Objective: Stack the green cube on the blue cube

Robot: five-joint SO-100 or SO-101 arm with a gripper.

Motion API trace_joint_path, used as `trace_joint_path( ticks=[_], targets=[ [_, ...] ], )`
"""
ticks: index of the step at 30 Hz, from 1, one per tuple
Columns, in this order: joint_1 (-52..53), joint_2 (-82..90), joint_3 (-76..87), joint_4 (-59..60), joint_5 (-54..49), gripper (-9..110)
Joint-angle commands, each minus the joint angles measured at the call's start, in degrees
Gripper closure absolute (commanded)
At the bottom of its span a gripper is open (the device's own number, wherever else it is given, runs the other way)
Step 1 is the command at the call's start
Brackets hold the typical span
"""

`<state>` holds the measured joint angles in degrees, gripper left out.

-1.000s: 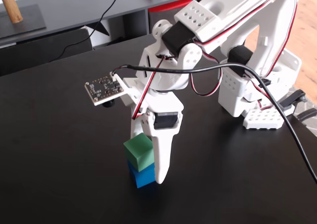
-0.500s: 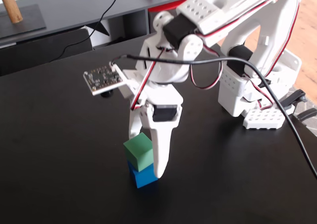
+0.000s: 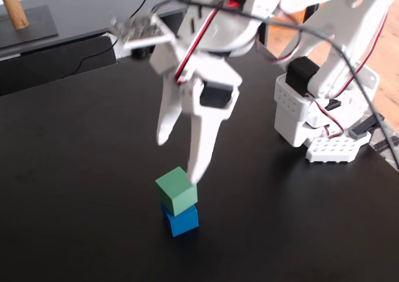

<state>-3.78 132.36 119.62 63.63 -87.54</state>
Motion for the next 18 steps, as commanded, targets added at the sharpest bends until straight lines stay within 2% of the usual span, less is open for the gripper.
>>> trace_joint_path(
  ticks=[1, 2, 10, 18],
  targets=[
    [0.18, 5.89, -5.54, 3.6, -0.44, 98],
    [0.26, 6.77, -5.71, 4.57, -0.35, 101],
    [0.7, 21.36, 0.88, 11.6, -2.72, 101],
    [1.93, 37.88, 16.26, 13.54, -5.63, 101]
  ],
)
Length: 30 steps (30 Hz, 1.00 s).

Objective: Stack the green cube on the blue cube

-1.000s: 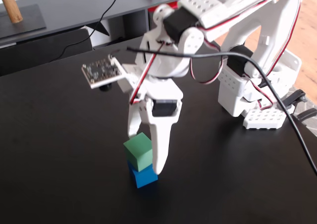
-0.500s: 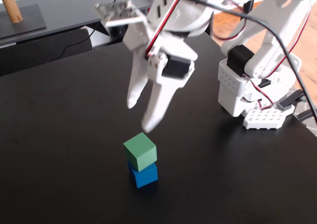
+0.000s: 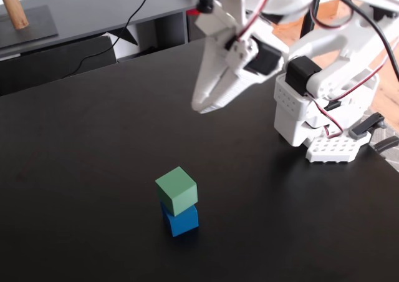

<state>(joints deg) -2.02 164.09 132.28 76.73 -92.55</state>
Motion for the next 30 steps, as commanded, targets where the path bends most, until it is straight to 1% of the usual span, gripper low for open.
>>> trace_joint_path(
  ticks=[1, 7, 24, 30],
  targets=[
    [0.0, 8.0, 5.45, 0.79, -0.62, 101],
    [-0.79, 15.47, 14.41, 1.76, 0.35, 101],
    [0.26, 23.64, 35.07, -9.23, 0.44, 101],
    [1.05, 24.35, 38.67, -9.67, 0.09, 101]
  ],
)
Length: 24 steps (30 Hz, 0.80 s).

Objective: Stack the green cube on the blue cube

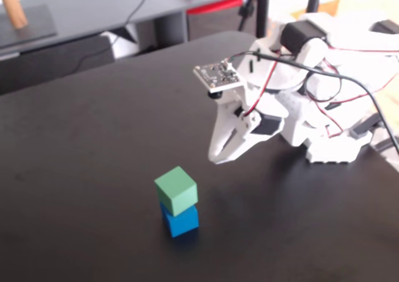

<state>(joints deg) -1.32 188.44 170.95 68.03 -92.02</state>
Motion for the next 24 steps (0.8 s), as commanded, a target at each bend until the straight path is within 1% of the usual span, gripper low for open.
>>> trace_joint_path(
  ticks=[1, 15, 21, 24],
  targets=[
    [0.35, 0.0, 0.44, -0.79, -0.44, 101],
    [1.41, 0.0, 7.56, 3.52, -3.08, 101],
    [1.49, 0.0, 7.73, 9.05, -3.87, 101],
    [0.79, 0.0, 7.73, 9.76, -1.76, 101]
  ],
)
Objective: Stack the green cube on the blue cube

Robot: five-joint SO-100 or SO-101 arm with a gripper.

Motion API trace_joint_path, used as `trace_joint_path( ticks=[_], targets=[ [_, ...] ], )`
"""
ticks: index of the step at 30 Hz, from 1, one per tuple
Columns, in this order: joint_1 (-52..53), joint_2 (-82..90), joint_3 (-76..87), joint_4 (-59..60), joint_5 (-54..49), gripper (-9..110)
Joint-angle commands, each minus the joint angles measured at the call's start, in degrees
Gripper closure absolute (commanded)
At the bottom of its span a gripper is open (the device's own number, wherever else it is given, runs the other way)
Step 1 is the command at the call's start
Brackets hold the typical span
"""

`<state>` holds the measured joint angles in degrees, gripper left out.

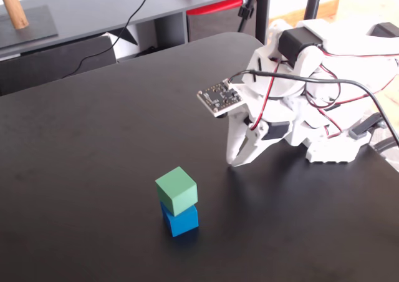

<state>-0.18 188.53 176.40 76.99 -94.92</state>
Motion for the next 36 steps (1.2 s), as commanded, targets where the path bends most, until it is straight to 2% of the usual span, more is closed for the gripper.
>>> trace_joint_path(
  ticks=[1, 4, 12, 36],
  targets=[
    [-0.35, -0.09, 2.29, 0.88, 1.32, 101],
    [-0.53, -0.09, 2.29, 1.14, 2.46, 101],
    [-0.7, -0.09, 2.29, 2.11, 13.71, 100],
    [-0.7, -0.09, 2.29, 2.11, 14.15, 100]
  ],
)
